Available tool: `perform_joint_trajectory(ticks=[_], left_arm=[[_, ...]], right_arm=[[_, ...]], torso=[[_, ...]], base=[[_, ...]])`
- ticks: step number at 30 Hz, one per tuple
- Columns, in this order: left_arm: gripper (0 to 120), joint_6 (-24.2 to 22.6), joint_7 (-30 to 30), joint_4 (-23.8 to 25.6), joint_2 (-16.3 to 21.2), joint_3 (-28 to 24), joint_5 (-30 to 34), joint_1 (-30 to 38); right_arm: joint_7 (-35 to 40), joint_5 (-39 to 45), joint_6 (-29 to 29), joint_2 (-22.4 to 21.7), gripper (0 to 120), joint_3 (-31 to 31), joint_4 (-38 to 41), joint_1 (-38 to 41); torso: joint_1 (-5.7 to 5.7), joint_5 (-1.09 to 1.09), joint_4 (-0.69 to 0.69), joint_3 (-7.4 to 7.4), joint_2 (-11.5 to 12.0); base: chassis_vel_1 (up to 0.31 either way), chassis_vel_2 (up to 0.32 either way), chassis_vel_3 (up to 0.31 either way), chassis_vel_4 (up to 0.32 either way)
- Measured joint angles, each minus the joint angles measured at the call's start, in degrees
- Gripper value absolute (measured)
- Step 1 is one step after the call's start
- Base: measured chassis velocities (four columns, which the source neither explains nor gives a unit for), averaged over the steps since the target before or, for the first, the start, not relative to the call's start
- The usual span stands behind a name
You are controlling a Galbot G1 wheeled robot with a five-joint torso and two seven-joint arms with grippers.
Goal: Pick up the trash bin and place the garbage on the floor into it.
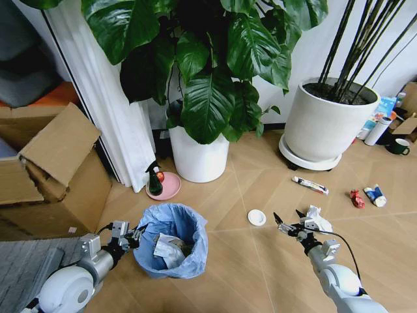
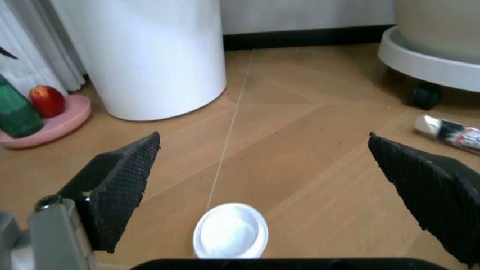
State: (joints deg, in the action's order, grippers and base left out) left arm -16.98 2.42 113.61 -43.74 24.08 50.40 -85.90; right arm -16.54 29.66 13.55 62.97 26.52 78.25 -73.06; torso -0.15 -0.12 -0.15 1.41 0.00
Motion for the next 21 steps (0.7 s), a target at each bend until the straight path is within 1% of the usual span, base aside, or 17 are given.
perform_joint_trajectory(ticks=[6,8,18,20,21], left_arm=[[0,0.00,0.00,-0.05,-0.01,0.00,0.00,0.06],[0,0.00,0.00,-0.05,-0.01,0.01,0.01,0.07],[0,0.00,0.00,0.08,0.10,0.21,0.08,0.06],[0,-0.01,0.00,0.12,0.10,0.23,0.08,0.04],[0,-0.01,0.00,0.16,0.10,0.26,0.10,0.04]], right_arm=[[-0.53,-0.38,0.14,-0.46,100,-0.74,-0.24,-0.05],[-0.62,-0.46,0.16,-0.47,100,-1.01,-0.29,-0.03],[-0.90,-0.86,0.41,-0.69,100,-1.86,-0.63,0.14],[-0.92,-1.07,0.55,-0.76,100,-2.08,-0.74,0.14],[-0.92,-1.25,1.03,-0.88,100,-2.49,-0.93,0.14]], torso=[[0.00,-0.02,-0.01,0.00,0.00],[0.01,0.02,0.00,-0.01,0.00],[0.01,0.01,0.02,-0.01,0.00],[0.01,0.01,0.01,-0.01,0.00],[0.01,-0.01,-0.02,0.00,0.00]], base=[[-0.109,0.121,0.115,-0.115],[-0.104,0.104,0.101,-0.104],[-0.125,0.123,0.125,-0.125],[-0.115,0.141,0.142,-0.136],[-0.115,0.135,0.114,-0.142]])
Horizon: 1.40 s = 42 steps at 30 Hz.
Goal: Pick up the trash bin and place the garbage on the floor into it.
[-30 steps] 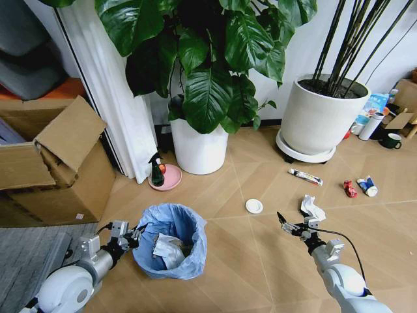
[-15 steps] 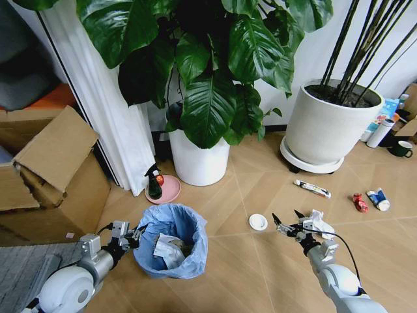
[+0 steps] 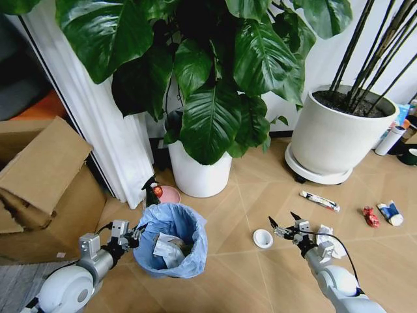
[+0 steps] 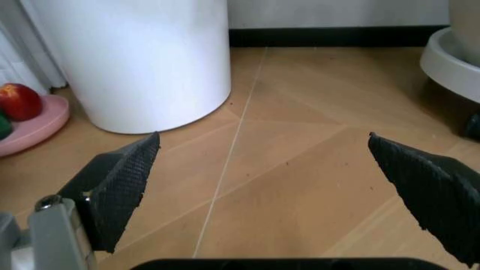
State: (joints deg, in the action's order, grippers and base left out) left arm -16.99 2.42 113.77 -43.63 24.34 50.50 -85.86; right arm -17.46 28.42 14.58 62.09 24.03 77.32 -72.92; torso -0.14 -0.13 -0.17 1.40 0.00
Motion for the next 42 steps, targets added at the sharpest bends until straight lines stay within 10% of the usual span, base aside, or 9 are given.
perform_joint_trajectory(ticks=[42], left_arm=[[0,-0.08,0.38,-0.73,2.47,0.09,1.50,1.25]], right_arm=[[0.74,-2.38,-8.63,-1.43,100,-19.87,-14.56,8.86]], torso=[[0.01,0.02,0.02,0.00,0.00]], base=[[-0.007,0.007,0.008,-0.010]])
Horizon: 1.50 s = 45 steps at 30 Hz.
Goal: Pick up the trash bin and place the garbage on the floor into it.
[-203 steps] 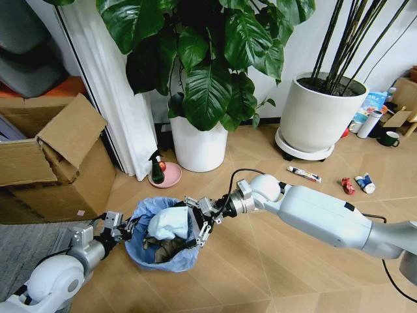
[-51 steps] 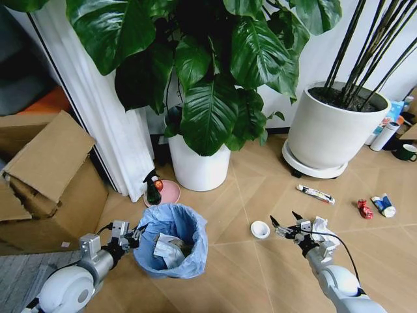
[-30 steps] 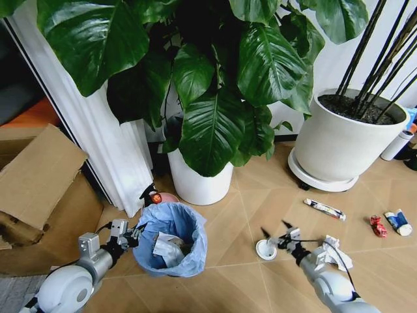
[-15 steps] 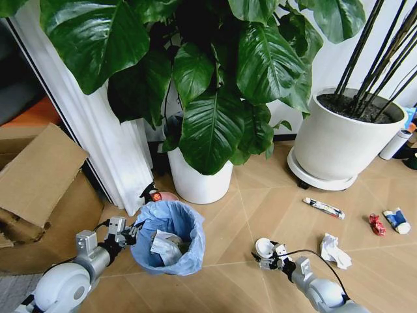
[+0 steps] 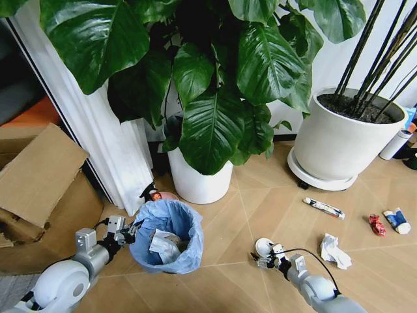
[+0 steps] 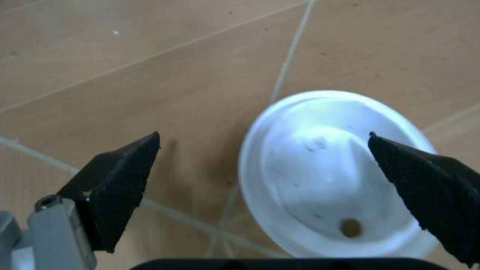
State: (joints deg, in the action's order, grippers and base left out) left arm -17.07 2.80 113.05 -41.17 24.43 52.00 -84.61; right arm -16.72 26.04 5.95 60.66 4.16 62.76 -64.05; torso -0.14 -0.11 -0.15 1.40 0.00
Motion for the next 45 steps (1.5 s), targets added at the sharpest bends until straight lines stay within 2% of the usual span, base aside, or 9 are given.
perform_joint_trajectory(ticks=[15,19,20,24,26,33,38,41,45], left_arm=[[0,0.05,-0.08,-0.11,0.06,0.12,0.08,-0.02],[0,0.10,-0.11,-0.16,0.03,0.27,0.16,0.00],[0,0.10,-0.11,-0.16,0.03,0.27,0.16,0.00],[0,0.13,-0.13,-0.13,0.09,0.58,0.25,-0.11],[0,0.14,-0.14,-0.12,0.16,0.63,0.31,-0.11],[0,0.18,-0.14,-0.12,0.26,0.57,0.49,0.15],[0,0.19,-0.14,-0.12,0.20,0.44,0.49,0.18],[0,0.19,-0.14,-0.12,0.11,0.41,0.47,0.17],[0,0.23,-0.14,-0.15,-0.01,0.36,0.34,0.16]], right_arm=[[-0.38,-0.31,0.17,1.98,97,-3.20,-3.61,3.41],[-0.28,-0.17,-0.17,2.68,82,-4.38,-5.25,5.31],[-0.28,-0.17,-0.17,2.68,82,-4.38,-5.25,5.31],[-0.21,-0.14,-0.88,2.17,62,-4.90,-5.62,5.89],[-0.19,-0.21,-0.96,2.02,59,-4.89,-5.61,5.84],[-0.45,-2.21,-1.08,1.07,30,-4.31,-4.95,4.74],[-0.98,-3.71,-1.06,0.69,18,-3.87,-4.92,4.40],[-1.33,-5.31,-0.85,0.48,5,-3.40,-4.93,4.13],[-1.69,-6.08,-0.48,0.05,0,-3.13,-4.79,3.72]], torso=[[0.00,-0.01,0.00,0.00,0.00],[0.00,-0.02,0.00,0.00,0.00],[0.00,-0.02,0.00,0.00,0.00],[0.00,-0.04,-0.01,-0.01,-0.01],[0.00,-0.03,0.00,-0.01,-0.01],[0.00,0.01,0.01,-0.01,-0.01],[0.00,0.01,0.02,-0.01,-0.01],[0.01,-0.02,0.01,-0.01,-0.01],[0.00,0.03,0.02,0.00,-0.01]], base=[[0.000,0.000,0.000,0.000],[0.000,0.000,0.000,0.000],[0.000,0.000,0.000,0.000],[0.000,0.000,0.000,0.000],[0.000,0.000,0.000,0.000],[0.000,0.000,0.000,0.000],[0.000,0.000,0.000,0.000],[0.000,0.000,0.000,0.000],[0.000,0.000,0.000,0.000]])
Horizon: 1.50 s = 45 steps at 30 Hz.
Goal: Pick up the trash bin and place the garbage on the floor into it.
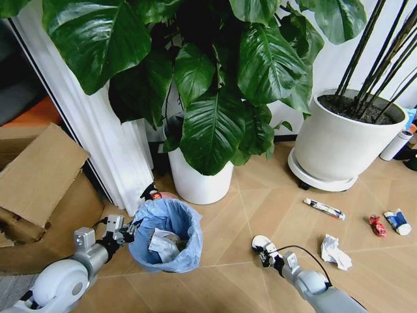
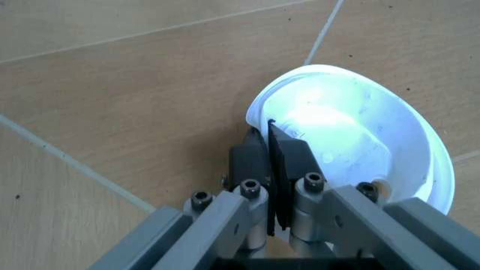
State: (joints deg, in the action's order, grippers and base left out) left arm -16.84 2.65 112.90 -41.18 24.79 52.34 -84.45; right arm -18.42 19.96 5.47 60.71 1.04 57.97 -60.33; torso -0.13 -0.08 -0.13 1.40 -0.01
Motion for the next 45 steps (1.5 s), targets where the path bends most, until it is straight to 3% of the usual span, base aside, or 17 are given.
perform_joint_trajectory(ticks=[7,16,21,23,26,32,45], left_arm=[[0,0.03,-0.11,-0.31,0.08,-0.16,-0.23,-0.01],[0,0.07,-0.24,-1.21,1.11,-1.17,-0.31,0.61],[0,0.08,-0.63,-2.11,3.33,-3.82,-0.77,1.44],[0,0.15,-0.85,-2.39,4.26,-5.47,-0.78,2.28],[0,0.45,-1.19,-2.74,4.97,-8.04,-0.64,3.93],[0,0.61,-1.47,-3.48,5.48,-16.02,0.33,10.91],[0,1.03,-1.87,-4.04,4.75,-20.72,2.18,17.99]], right_arm=[[-0.44,-0.43,0.37,-1.70,0,2.01,2.83,-1.51],[-2.07,0.65,2.01,-3.70,0,6.30,10.21,-3.81],[-12.37,2.57,11.02,-4.62,0,7.90,15.34,-1.74],[-20.28,7.80,15.09,-5.18,0,6.15,17.23,0.63],[-26.71,12.88,16.77,-5.95,0,3.73,19.24,2.64],[-37.35,23.12,16.76,-6.17,0,-3.65,22.51,8.82],[-41.16,30.19,14.93,-4.11,0,-16.28,23.22,18.65]], torso=[[-0.02,-0.03,-0.06,0.03,0.03],[-0.02,-0.03,-0.02,0.01,0.03],[-0.01,-0.04,-0.01,0.01,0.03],[-0.01,-0.04,0.01,0.01,0.02],[-0.01,-0.03,0.00,0.01,0.02],[-0.01,-0.04,-0.02,0.01,0.02],[-0.01,-0.03,-0.01,0.01,0.01]], base=[[0.000,0.000,0.000,0.000],[0.000,0.000,0.000,0.000],[0.000,0.000,0.000,0.000],[0.000,0.000,0.000,0.000],[0.000,0.000,0.000,0.000],[0.000,0.000,0.000,0.000],[0.000,0.000,0.000,0.000]])
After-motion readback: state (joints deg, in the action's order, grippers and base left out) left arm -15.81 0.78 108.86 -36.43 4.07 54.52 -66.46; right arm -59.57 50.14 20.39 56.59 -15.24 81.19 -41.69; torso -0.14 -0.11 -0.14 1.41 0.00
